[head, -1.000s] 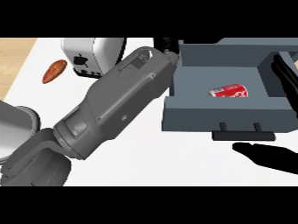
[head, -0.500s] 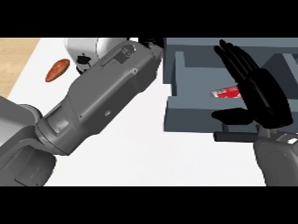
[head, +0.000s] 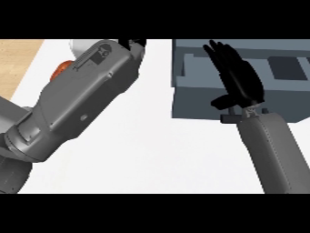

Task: Pick up the can, place it into the drawer and close the drawer

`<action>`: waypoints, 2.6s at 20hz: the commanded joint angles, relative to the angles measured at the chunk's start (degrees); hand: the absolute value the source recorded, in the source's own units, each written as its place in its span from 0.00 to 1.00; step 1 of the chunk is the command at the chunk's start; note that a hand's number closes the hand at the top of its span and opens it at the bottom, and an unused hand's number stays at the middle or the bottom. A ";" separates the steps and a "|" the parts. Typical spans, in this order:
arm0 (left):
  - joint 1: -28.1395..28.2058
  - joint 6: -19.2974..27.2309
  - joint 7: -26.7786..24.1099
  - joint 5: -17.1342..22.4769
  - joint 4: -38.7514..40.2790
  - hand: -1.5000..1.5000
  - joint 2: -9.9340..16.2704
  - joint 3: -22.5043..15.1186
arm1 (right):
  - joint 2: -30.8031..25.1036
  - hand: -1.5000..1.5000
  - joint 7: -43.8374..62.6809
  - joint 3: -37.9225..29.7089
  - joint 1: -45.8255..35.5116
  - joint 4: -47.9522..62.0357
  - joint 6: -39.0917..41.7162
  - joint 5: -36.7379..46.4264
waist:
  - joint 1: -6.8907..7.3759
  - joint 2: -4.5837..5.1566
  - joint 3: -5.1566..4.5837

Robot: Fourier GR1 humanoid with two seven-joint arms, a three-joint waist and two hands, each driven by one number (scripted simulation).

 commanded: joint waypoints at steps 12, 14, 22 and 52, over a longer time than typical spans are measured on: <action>9.00 0.15 6.95 -3.65 -14.93 0.00 9.44 -0.16 | -0.02 0.00 -2.93 -6.01 -12.55 34.33 -24.59 7.01 | 1.17 0.45 0.05; 5.79 3.04 9.39 -4.06 -15.30 0.00 8.94 0.02 | 0.66 0.00 -3.13 -6.85 -13.57 37.32 -27.99 7.15 | 1.32 0.58 0.11; 9.95 0.12 9.37 -4.80 -19.55 0.00 12.59 1.73 | -1.35 0.00 -3.24 -10.34 -21.48 47.67 -34.85 7.95 | 2.29 1.05 0.08; 12.74 2.77 14.18 -8.68 -28.40 0.00 14.98 0.79 | -3.11 0.00 -17.78 -34.20 -38.50 58.65 -19.70 -14.48 | 4.39 1.72 0.40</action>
